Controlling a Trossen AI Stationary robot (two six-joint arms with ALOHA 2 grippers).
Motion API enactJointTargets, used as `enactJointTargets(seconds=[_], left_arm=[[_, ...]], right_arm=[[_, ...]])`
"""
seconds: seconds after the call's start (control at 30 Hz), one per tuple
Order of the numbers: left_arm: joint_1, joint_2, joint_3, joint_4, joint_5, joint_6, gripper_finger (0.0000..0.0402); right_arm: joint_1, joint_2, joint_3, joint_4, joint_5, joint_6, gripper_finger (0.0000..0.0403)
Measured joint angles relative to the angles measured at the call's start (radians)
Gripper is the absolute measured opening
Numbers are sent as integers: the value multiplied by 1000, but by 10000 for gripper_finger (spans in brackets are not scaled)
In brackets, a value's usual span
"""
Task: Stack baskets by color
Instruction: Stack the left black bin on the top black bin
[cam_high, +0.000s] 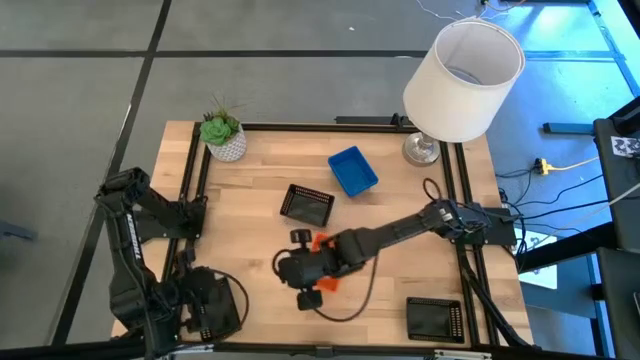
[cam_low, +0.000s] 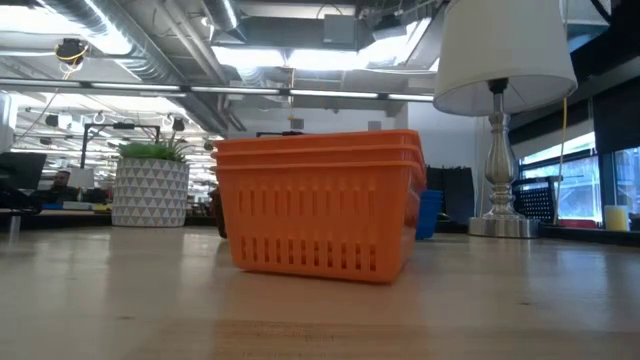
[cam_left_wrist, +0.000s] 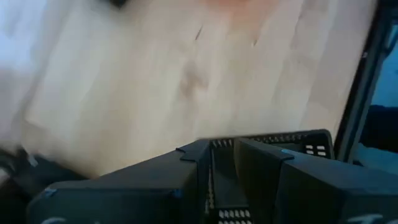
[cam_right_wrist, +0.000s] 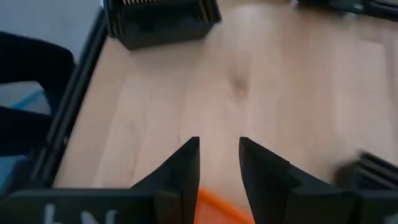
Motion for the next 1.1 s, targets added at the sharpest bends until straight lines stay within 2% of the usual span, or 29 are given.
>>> enactJointTargets(seconds=[0.17, 0.3, 0.57, 0.87, 1.1], left_arm=[[6, 0, -80, -1, 40, -177, 66], [32, 0, -139, 0, 90, -309, 66], [93, 0, -255, 46, 202, -311, 66], [109, 0, -367, 270, 251, -256, 66], [109, 0, -384, 290, 254, -255, 66]], right_arm=[[54, -53, 1, -1, 116, 44, 112], [88, -91, 0, -3, 139, 45, 112], [124, -139, 1, 4, 158, 45, 112], [124, -147, 1, 20, 159, 44, 112], [120, -147, 1, 20, 159, 20, 112]])
